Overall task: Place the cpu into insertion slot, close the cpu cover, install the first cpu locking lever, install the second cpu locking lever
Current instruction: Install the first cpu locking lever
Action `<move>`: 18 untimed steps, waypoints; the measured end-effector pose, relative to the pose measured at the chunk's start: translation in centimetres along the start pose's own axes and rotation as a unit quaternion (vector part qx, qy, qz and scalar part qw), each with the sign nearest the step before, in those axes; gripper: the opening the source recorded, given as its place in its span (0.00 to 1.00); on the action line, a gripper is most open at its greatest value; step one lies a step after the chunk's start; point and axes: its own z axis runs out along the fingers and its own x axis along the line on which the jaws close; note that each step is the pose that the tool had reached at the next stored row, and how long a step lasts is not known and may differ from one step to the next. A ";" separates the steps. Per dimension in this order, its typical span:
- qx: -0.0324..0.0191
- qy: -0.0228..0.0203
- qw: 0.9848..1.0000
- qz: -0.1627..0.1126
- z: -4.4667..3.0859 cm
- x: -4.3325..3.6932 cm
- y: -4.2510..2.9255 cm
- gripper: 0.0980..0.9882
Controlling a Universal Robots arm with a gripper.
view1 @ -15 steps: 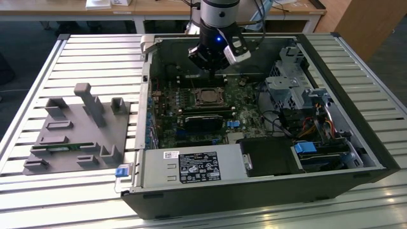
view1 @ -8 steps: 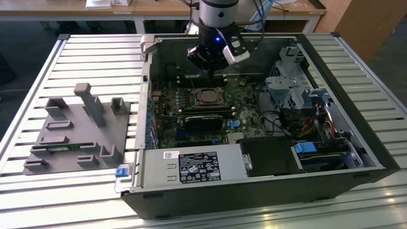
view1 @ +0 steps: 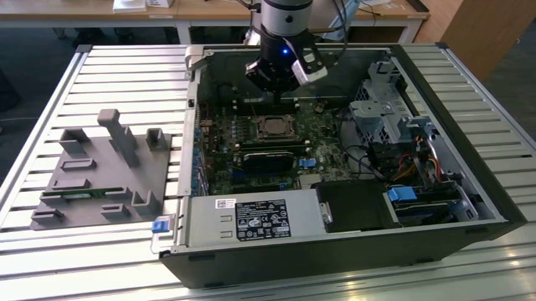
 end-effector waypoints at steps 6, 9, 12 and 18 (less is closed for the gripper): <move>0.000 0.000 1.000 0.000 0.00 0.18 -0.01 0.01; 0.000 0.000 1.000 0.000 0.00 0.43 -0.02 0.01; 0.000 0.000 1.000 0.000 0.00 0.65 -0.03 0.01; 0.000 0.000 1.000 0.000 -0.01 1.25 -0.06 0.01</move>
